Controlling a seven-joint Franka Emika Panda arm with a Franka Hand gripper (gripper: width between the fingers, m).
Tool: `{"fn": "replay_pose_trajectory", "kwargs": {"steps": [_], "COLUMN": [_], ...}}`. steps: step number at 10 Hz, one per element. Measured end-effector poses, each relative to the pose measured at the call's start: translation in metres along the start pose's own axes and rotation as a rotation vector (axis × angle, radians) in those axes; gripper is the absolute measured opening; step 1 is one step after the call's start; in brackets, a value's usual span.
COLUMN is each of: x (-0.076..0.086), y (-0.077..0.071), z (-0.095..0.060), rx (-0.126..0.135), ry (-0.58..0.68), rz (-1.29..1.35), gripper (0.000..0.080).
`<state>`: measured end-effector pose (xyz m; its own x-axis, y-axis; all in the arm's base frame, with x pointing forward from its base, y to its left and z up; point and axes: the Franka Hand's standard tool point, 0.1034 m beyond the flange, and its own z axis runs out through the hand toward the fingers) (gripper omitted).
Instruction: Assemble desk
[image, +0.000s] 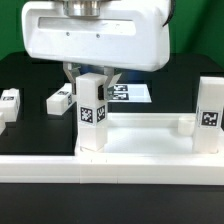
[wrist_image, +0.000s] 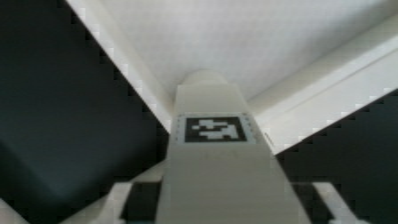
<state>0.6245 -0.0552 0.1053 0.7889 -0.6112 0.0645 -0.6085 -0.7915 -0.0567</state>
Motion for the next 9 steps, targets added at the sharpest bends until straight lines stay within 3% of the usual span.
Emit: {"fn": "replay_pose_trajectory", "kwargs": {"steps": [3, 4, 5, 6, 7, 9], "x": [-0.0001, -0.0003, -0.0004, -0.0005, -0.0012, -0.0005], "y": [0.0005, 0.0002, 0.0001, -0.0002, -0.0011, -0.0011], "z": [0.0001, 0.0001, 0.0001, 0.0001, 0.0002, -0.0002], "rx": [0.006, 0.006, 0.007, 0.006, 0.007, 0.007], "ry": [-0.006, -0.006, -0.006, -0.005, -0.005, -0.003], "rz": [0.189, 0.128, 0.096, 0.027, -0.091, -0.283], "gripper": [0.0291, 0.0291, 0.0481, 0.0481, 0.0612, 0.0647]}}
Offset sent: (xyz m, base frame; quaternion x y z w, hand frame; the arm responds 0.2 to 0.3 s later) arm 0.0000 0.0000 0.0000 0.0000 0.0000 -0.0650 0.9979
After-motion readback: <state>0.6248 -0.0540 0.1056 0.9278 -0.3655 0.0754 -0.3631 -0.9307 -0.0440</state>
